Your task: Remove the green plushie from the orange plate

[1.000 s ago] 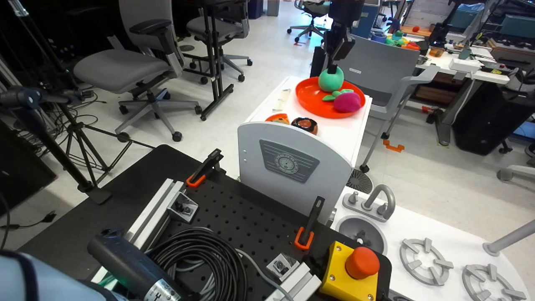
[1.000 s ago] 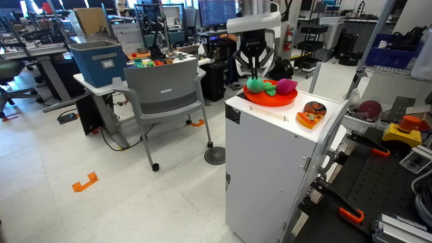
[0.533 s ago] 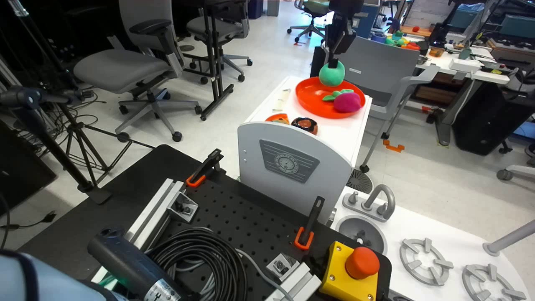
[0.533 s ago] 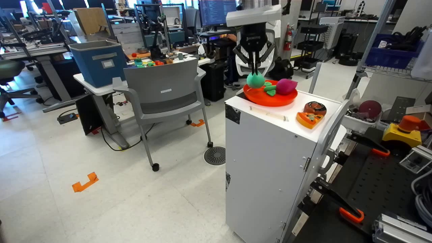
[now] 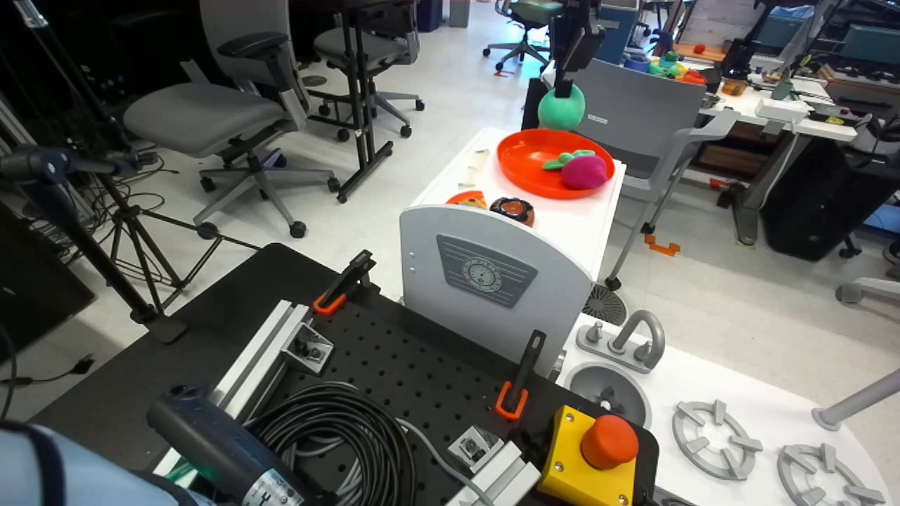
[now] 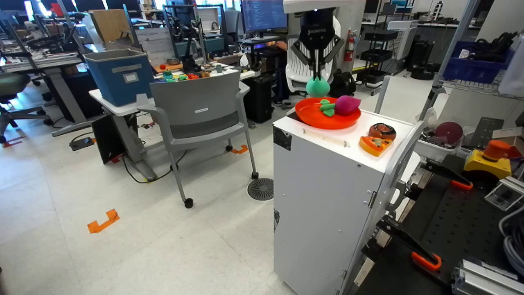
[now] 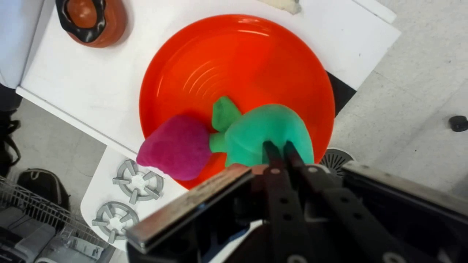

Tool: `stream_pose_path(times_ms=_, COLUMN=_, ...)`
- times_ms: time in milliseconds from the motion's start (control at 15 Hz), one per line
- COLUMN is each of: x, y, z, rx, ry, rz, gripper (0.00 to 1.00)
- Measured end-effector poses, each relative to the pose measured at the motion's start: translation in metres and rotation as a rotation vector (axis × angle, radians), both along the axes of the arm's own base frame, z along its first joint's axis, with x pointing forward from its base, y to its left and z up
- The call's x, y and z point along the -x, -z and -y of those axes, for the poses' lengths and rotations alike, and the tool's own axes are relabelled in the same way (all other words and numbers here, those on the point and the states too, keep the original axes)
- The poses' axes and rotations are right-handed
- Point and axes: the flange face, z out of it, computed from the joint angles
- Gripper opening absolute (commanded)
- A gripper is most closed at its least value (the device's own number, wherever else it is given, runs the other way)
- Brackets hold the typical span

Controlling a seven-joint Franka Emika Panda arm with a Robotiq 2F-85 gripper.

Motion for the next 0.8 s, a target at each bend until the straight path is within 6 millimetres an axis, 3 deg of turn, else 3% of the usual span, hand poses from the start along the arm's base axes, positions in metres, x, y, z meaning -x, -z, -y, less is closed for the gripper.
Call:
stream_pose_path(times_ms=333, x=0.02, y=-0.015, z=0.007, rx=-0.003, ry=0.03, rz=0.004, gripper=0.01)
stream_pose_path(times_ms=800, x=0.044, y=-0.03, z=0.034, rx=-0.019, ry=0.094, rz=0.047, gripper=0.01)
